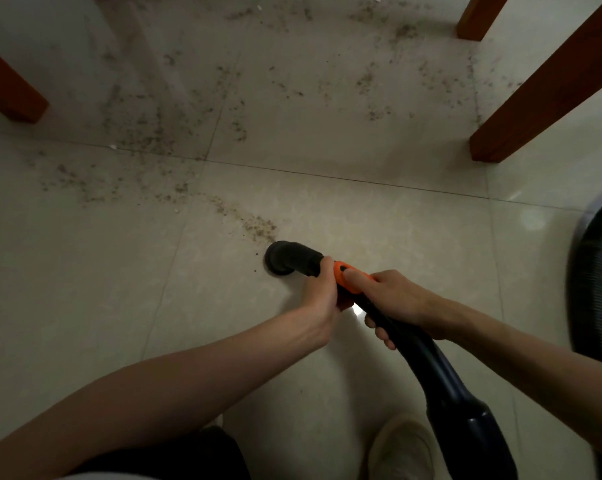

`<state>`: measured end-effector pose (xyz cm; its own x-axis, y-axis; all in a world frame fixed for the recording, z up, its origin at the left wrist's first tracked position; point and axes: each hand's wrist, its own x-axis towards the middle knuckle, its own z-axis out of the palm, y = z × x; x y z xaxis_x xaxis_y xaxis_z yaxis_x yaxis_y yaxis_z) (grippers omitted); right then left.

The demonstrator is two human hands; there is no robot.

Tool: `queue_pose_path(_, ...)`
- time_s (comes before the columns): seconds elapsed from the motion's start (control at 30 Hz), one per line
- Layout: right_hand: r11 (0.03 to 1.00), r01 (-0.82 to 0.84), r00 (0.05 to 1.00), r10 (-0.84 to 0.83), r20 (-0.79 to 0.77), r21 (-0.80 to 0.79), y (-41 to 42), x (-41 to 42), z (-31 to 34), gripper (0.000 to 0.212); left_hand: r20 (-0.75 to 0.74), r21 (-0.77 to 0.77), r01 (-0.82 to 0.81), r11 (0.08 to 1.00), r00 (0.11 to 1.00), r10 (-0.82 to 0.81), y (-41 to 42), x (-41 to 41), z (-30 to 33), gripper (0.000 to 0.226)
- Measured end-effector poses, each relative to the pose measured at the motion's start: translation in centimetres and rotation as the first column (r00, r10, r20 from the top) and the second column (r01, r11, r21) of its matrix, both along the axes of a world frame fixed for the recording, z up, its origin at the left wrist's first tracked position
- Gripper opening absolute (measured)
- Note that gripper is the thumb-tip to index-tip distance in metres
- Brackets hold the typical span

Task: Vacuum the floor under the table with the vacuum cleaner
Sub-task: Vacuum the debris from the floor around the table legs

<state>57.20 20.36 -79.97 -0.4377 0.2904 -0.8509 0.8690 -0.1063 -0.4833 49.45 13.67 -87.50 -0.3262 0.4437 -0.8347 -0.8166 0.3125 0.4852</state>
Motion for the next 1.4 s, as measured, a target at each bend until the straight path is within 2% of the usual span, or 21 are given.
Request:
queue_pose_path(0.23,0.999,-0.044,0.999,0.044,0.018,0.005,-1.0,-0.1,-0.1,0.052,-0.007,-0.005,-0.014,1.000,1.000,0.014,-1.5,0.4,0.2,0.033)
queue_pose_path(0.47,0.984,0.043,0.999,-0.047,0.017,0.173,-0.5,0.3,0.4,0.050,0.017,0.052,0.036,0.998,0.999,-0.037,0.7,0.1,1.4,0.031)
queue_pose_path(0.6,0.990,0.021,0.999,-0.024,0.021,0.142,-0.9,0.4,0.5,0.051,0.024,0.045,0.024,0.999,0.999,-0.025,0.0,0.4,1.2,0.033)
queue_pose_path(0.8,0.997,-0.065,0.998,0.066,-0.011,0.046,-2.1,-0.2,0.0,0.051,-0.055,-0.088,-0.031,0.996,0.998,0.026,-2.1,0.6,0.8,0.032)
queue_pose_path(1.07,0.971,-0.007,0.999,0.018,-0.043,0.241,-2.7,-2.5,-0.3,0.047,-0.163,-0.085,-0.053,0.995,0.986,0.039,-0.8,-1.7,2.4,0.035)
queue_pose_path(1.13,0.970,-0.016,0.999,0.027,-0.042,0.242,-3.0,-2.9,-0.5,0.045,-0.177,-0.094,-0.054,0.994,0.983,0.036,-1.1,-2.0,2.2,0.035)
queue_pose_path(1.27,0.987,-0.045,0.997,0.053,-0.048,0.153,-3.2,-2.8,-0.7,0.048,-0.153,-0.095,-0.067,0.993,0.987,0.052,-2.2,-2.1,1.5,0.032)
queue_pose_path(1.4,0.973,-0.023,0.999,0.032,-0.036,0.231,-2.6,-2.7,-0.8,0.050,-0.074,-0.035,-0.038,0.999,0.997,0.035,-1.1,-2.7,1.8,0.029)
